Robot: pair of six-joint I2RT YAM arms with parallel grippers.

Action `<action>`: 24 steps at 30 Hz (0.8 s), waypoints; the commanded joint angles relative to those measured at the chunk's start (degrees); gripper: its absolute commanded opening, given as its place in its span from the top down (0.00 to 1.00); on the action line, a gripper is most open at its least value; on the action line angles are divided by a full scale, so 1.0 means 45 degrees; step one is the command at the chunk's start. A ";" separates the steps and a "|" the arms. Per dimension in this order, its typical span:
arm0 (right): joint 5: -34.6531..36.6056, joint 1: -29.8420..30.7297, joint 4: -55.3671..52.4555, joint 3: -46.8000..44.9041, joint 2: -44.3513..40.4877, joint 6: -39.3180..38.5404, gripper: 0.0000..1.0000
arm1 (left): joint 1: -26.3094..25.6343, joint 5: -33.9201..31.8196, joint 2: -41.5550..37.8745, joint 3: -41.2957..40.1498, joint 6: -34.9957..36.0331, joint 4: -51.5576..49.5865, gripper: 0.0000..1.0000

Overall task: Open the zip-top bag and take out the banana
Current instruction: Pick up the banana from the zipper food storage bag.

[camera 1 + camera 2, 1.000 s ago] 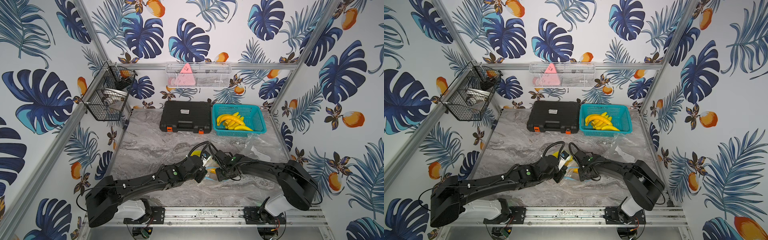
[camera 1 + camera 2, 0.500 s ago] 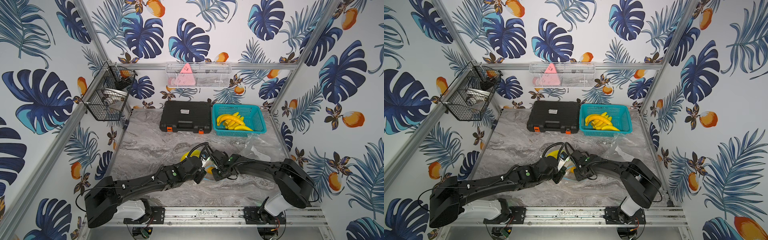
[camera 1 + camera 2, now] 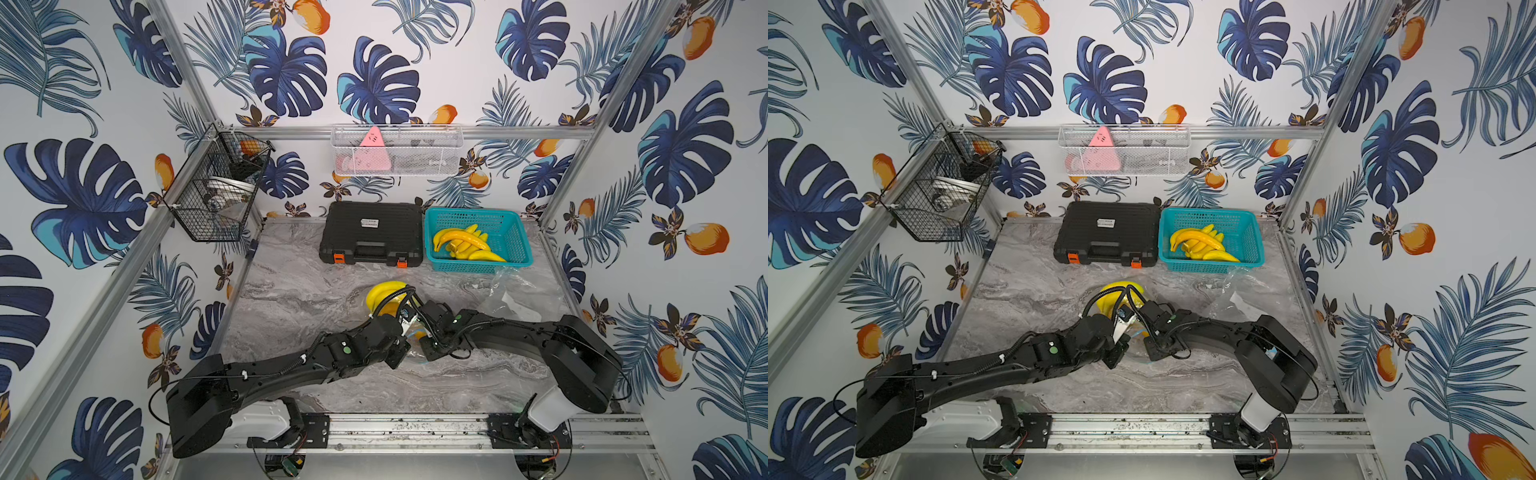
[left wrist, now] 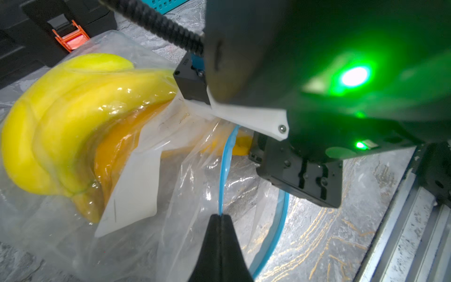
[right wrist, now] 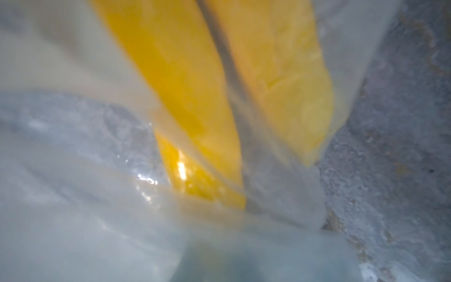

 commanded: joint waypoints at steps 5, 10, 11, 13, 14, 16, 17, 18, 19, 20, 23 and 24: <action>-0.1689 0.0569 -0.0589 -0.0250 -0.2154 0.1063 0.87 | 0.0042 -0.0018 0.0667 0.0100 -0.0085 0.0485 1.00; -0.3057 0.0732 -0.1535 0.0290 -0.2090 0.1136 0.87 | 0.0045 -0.0067 0.1011 0.0292 -0.0176 0.0482 1.00; -0.3253 0.0792 -0.1799 0.0308 -0.2093 0.1169 0.87 | 0.0045 -0.0161 0.1025 0.0346 -0.0187 0.0410 1.00; -0.3459 0.0926 -0.2668 0.0281 -0.2312 0.1209 0.87 | 0.0035 -0.0370 0.0975 0.0474 -0.0056 0.0232 1.00; -0.3504 0.0958 -0.3050 0.0213 -0.2477 0.1263 0.87 | 0.0045 -0.0555 0.0943 0.0508 -0.0019 0.0135 1.00; -0.3505 0.0954 -0.3849 -0.0009 -0.3023 0.1567 0.86 | 0.0101 -0.1003 0.0950 0.0696 0.0065 -0.0175 1.00; -0.3335 0.0959 -0.4177 -0.0054 -0.3261 0.1795 0.86 | 0.0149 -0.1164 0.0971 0.0771 0.0064 -0.0268 1.00; -0.3045 0.0953 -0.4550 -0.0075 -0.3512 0.2110 0.86 | 0.0198 -0.1217 0.1018 0.0867 0.0067 -0.0360 1.00; -0.2751 0.0980 -0.4891 -0.0111 -0.3816 0.2458 0.86 | 0.0257 -0.1244 0.1053 0.0976 0.0000 -0.0447 1.00; -0.2446 0.0969 -0.5130 -0.0154 -0.4156 0.2806 0.87 | 0.0279 -0.1306 0.1100 0.1039 -0.0076 -0.0509 1.00; -0.1579 0.1000 -0.5494 -0.0413 -0.5714 0.4123 0.90 | 0.0336 -0.1610 0.1217 0.1138 -0.0260 -0.0591 1.00; -0.1392 0.1050 -0.5673 -0.0457 -0.6255 0.4545 0.90 | 0.0353 -0.1667 0.1271 0.1167 -0.0265 -0.0635 1.00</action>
